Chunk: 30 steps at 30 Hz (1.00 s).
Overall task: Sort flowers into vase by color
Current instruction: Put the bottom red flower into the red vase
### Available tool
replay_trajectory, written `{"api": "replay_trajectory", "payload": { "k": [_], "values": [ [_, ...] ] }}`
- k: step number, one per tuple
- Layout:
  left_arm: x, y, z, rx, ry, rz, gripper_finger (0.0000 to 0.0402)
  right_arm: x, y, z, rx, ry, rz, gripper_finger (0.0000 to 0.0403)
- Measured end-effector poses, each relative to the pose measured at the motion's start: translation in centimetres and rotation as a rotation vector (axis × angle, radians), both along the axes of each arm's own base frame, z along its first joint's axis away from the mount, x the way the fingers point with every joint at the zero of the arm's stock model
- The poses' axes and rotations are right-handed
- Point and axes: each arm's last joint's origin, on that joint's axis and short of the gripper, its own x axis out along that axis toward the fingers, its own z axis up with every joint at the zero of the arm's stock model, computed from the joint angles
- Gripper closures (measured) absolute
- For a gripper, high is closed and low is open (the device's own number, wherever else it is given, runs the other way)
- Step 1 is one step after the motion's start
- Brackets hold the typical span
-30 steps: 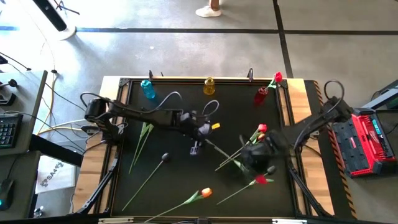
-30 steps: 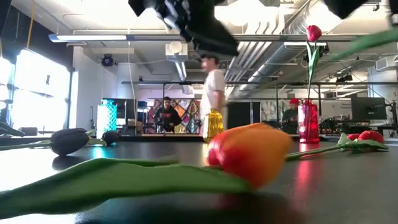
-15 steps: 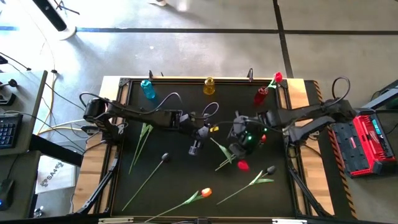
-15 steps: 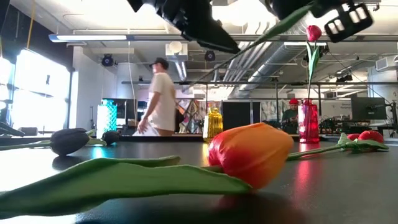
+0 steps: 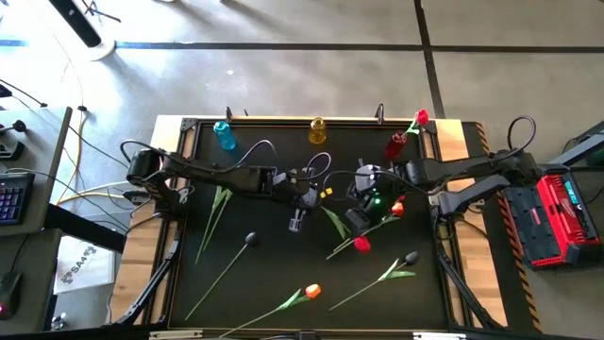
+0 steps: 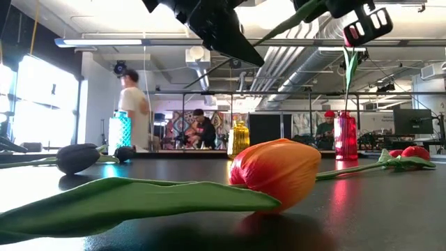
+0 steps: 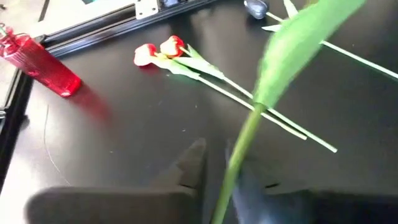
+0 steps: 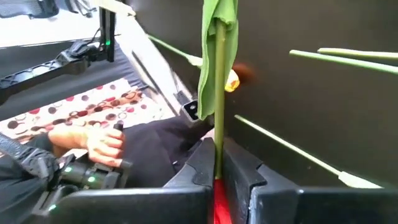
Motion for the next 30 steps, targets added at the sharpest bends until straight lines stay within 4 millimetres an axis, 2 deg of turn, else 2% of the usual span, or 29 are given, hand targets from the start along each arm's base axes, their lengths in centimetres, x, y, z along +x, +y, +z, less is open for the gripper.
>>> {"api": "replay_trajectory", "payload": {
  "k": [2, 5, 8, 15, 19, 23, 26, 30],
  "values": [
    [0.0, 0.3, 0.0, -0.018, 0.002, 0.02, 0.0393, 0.0, -0.1, 0.0, -0.025, -0.014, 0.001, 0.038],
    [0.0, 1.0, 0.0, -0.059, -0.002, 0.066, 0.0391, -0.2, -0.4, 0.3, -0.066, -0.047, -0.012, 0.0353],
    [0.0, 1.8, 0.0, -0.098, -0.001, 0.1, 0.0399, -1.1, -1.1, 1.5, -0.112, -0.106, -0.065, 0.0323],
    [0.0, 4.4, 0.2, -0.217, -0.023, 0.189, 0.0401, -5.4, -3.0, 5.6, -0.389, -0.339, -0.29, 0.0272],
    [0.3, 6.2, 0.8, -0.317, -0.107, 0.267, 0.0401, -8.3, -3.7, 7.7, -0.629, -0.466, -0.426, 0.0263],
    [0.6, 8.3, 2.0, -0.451, -0.252, 0.34, 0.0401, -10.2, -4.1, 9.2, -0.814, -0.552, -0.551, 0.0261],
    [0.7, 10.0, 2.9, -0.54, -0.363, 0.373, 0.0401, -10.8, -3.7, 10.5, -0.844, -0.657, -0.622, 0.0261],
    [0.6, 11.8, 4.2, -0.65, -0.489, 0.365, 0.0401, -10.4, -2.6, 11.4, -0.942, -0.734, -0.655, 0.0261]
  ]
}}
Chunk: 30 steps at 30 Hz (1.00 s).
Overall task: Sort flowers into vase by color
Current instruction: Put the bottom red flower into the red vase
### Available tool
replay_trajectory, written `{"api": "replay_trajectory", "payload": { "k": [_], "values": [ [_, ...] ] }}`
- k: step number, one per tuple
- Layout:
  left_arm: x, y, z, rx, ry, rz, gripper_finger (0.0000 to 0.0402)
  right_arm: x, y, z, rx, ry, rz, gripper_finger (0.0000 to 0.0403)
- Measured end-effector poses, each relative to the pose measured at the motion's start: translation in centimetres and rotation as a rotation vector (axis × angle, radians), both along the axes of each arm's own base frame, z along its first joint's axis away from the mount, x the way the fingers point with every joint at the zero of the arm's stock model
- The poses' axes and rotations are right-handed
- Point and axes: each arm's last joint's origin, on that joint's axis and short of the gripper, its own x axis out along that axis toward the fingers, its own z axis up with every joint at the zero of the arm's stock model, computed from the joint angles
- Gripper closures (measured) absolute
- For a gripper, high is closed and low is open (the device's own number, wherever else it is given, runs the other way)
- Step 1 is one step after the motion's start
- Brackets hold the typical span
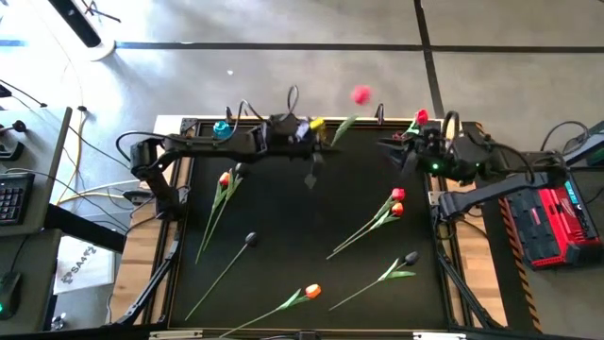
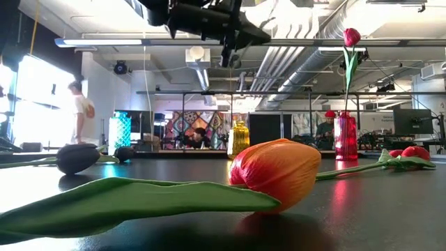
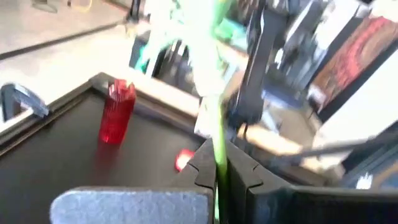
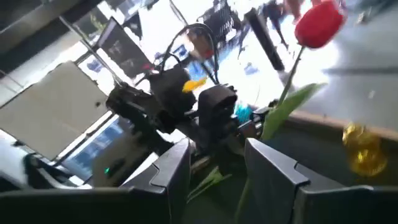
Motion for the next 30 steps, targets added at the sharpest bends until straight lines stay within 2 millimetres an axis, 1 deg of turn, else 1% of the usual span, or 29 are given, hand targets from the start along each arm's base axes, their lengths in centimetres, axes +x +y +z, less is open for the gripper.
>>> {"api": "replay_trajectory", "payload": {
  "k": [3, 5, 8, 12, 16, 19, 22, 26, 28, 30],
  "values": [
    [-0.2, 1.0, 0.6, -0.03, -0.068, -0.004, 0.0401, 0.5, 0.4, -0.2, -0.064, 0.036, -0.063, 0.0261],
    [-0.3, 1.4, 0.9, -0.031, -0.099, -0.021, 0.0401, 1.0, 0.4, -0.4, -0.077, 0.049, -0.101, 0.0261],
    [-0.3, 1.5, 1.3, -0.023, -0.135, -0.045, 0.0401, 2.3, 0.2, -0.6, -0.104, 0.056, -0.13, 0.026],
    [-0.2, 1.0, 1.7, 0.029, -0.17, -0.103, 0.0401, 4.5, -0.5, -0.8, -0.106, 0.03, -0.132, 0.0255],
    [0.0, 0.3, 2.3, 0.072, -0.233, -0.145, 0.0401, 6.5, -1.4, -1.3, -0.104, 0.019, -0.111, 0.0231],
    [0.0, 0.0, 2.7, 0.084, -0.267, -0.17, 0.0401, 7.5, -1.7, -1.2, -0.138, -0.018, -0.071, 0.021],
    [0.0, -0.3, 2.7, 0.085, -0.268, -0.193, 0.0401, 8.3, -1.8, -1.4, -0.166, -0.012, -0.076, 0.02],
    [0.1, -0.8, 2.7, 0.102, -0.272, -0.244, 0.0401, 8.8, -2.0, -1.8, -0.159, -0.002, -0.086, 0.0206],
    [0.2, -1.1, 2.7, 0.114, -0.278, -0.266, 0.0401, 9.0, -2.0, -1.9, -0.16, 0.004, -0.086, 0.0222],
    [0.2, -1.3, 2.7, 0.121, -0.28, -0.275, 0.0401, 9.1, -2.0, -2.0, -0.164, 0.007, -0.084, 0.0247]
  ]
}}
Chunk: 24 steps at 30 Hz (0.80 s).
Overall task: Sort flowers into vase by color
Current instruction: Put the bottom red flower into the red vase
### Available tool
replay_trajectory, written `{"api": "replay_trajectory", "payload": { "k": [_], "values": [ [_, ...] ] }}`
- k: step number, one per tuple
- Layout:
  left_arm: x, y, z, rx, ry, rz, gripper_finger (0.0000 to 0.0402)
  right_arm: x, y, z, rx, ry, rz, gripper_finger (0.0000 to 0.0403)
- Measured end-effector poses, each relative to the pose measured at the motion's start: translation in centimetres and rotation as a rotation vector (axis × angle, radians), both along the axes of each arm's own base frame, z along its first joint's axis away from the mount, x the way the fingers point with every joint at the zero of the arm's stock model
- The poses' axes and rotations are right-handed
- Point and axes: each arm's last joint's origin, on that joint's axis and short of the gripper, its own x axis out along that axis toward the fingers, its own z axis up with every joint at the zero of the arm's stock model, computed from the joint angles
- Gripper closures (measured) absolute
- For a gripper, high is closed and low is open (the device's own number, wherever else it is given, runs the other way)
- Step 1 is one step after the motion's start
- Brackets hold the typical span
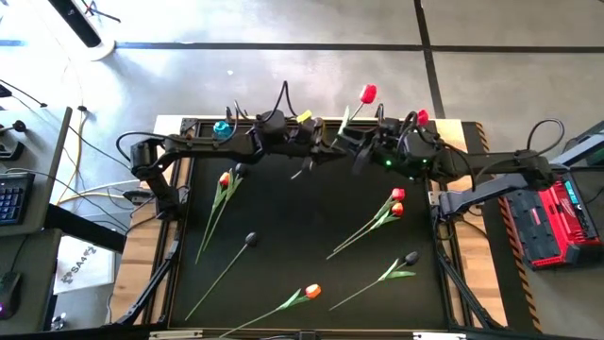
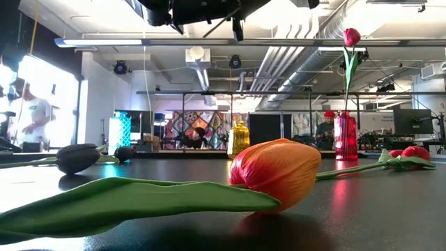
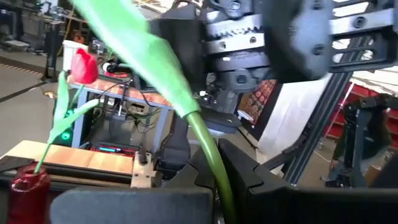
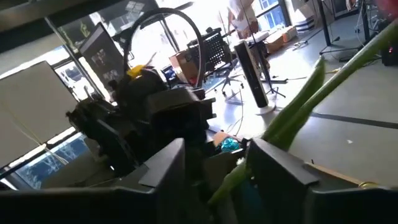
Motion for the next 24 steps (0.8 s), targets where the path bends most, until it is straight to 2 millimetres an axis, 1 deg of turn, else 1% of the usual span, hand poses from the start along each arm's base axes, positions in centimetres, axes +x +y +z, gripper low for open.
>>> {"api": "replay_trajectory", "payload": {
  "k": [3, 7, 8, 11, 14, 19, 24],
  "values": [
    [0.04, -0.16, -0.03, 0.003, 0.001, -0.008, 0.0401, 0.01, 0.03, -0.02, -0.002, 0.003, 0.003, 0.03],
    [0.11, -0.5, -0.03, 0.003, 0.001, -0.016, 0.0401, 0.0, 0.03, -0.15, -0.003, 0.018, 0.003, 0.0384],
    [0.12, -0.56, -0.03, 0.003, 0.001, -0.018, 0.0401, 0.0, 0.03, -0.18, -0.009, 0.024, 0.003, 0.0393],
    [0.14, -0.64, -0.04, -0.003, 0.002, -0.02, 0.0401, 0.0, -0.01, -0.26, -0.009, 0.032, 0.005, 0.0391],
    [0.15, -0.63, -0.1, -0.007, 0.009, -0.018, 0.0401, -0.01, -0.04, -0.38, -0.003, 0.042, 0.003, 0.04],
    [0.16, -0.62, -0.22, -0.01, 0.021, -0.016, 0.0401, -0.04, -0.04, -0.68, 0.0, 0.072, 0.0, 0.0402],
    [0.19, -0.6, -0.8, -0.024, 0.08, -0.013, 0.04, -0.08, -0.04, -1.01, 0.003, 0.107, 0.003, 0.0403]
  ]
}}
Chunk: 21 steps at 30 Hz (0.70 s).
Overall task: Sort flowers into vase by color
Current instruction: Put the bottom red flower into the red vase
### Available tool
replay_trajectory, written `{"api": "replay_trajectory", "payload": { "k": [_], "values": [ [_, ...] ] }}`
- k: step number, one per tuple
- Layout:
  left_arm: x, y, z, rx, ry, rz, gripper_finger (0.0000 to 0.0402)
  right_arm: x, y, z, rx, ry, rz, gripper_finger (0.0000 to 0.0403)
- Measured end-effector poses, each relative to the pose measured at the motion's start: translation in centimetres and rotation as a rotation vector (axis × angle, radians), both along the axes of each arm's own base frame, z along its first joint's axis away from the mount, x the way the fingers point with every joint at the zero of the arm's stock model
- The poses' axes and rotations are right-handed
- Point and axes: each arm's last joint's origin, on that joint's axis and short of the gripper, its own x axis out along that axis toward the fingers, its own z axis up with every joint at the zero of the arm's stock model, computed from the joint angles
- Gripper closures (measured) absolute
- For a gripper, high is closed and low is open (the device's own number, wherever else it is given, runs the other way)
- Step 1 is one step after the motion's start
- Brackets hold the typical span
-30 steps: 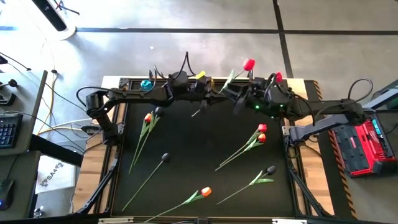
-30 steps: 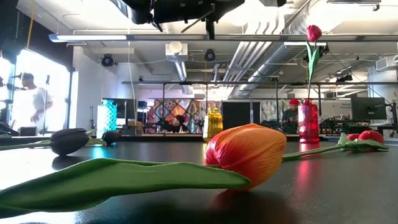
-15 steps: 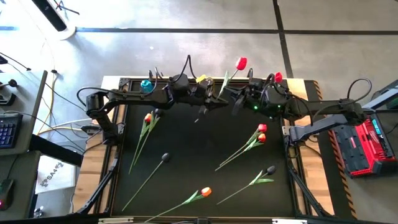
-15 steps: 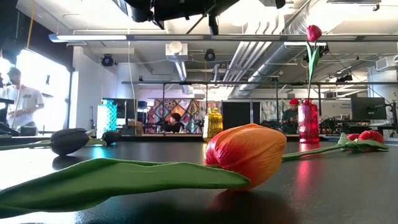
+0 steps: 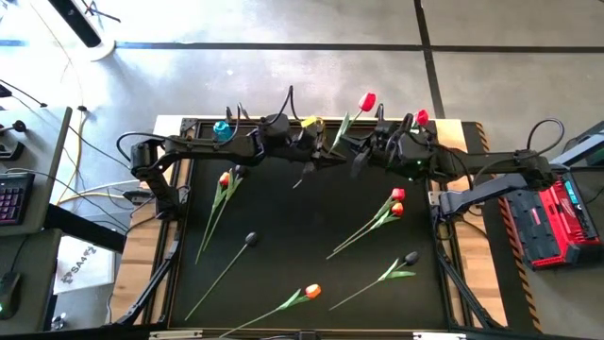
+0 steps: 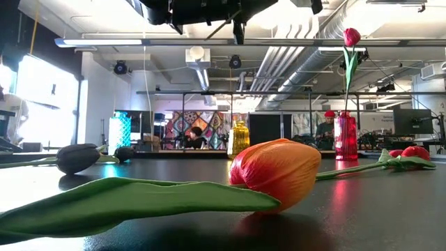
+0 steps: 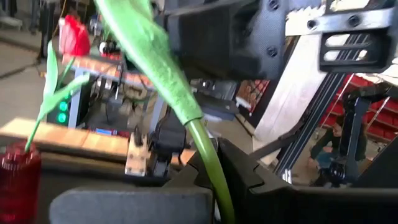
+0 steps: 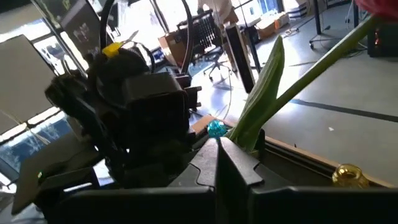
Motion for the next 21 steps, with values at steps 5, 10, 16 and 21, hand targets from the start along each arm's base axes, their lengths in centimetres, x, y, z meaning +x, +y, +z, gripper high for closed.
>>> {"api": "replay_trajectory", "payload": {
  "k": [5, 10, 16, 21],
  "values": [
    [0.0, 0.1, -0.6, -0.02, 0.06, 0.002, 0.0374, -0.1, 0.0, -0.6, 0.017, 0.05, 0.005, 0.0403],
    [0.0, 0.2, -0.7, -0.025, 0.071, 0.003, 0.0318, -0.1, 0.1, -1.1, 0.045, 0.092, 0.04, 0.0403],
    [-0.6, 1.8, -1.8, -0.056, 0.184, 0.046, 0.0255, -0.1, 0.2, -1.4, 0.077, 0.131, 0.144, 0.0403],
    [-1.2, 3.5, -2.5, -0.086, 0.258, 0.065, 0.0237, -0.3, 0.0, -2.3, 0.129, 0.215, 0.188, 0.0403]
  ]
}}
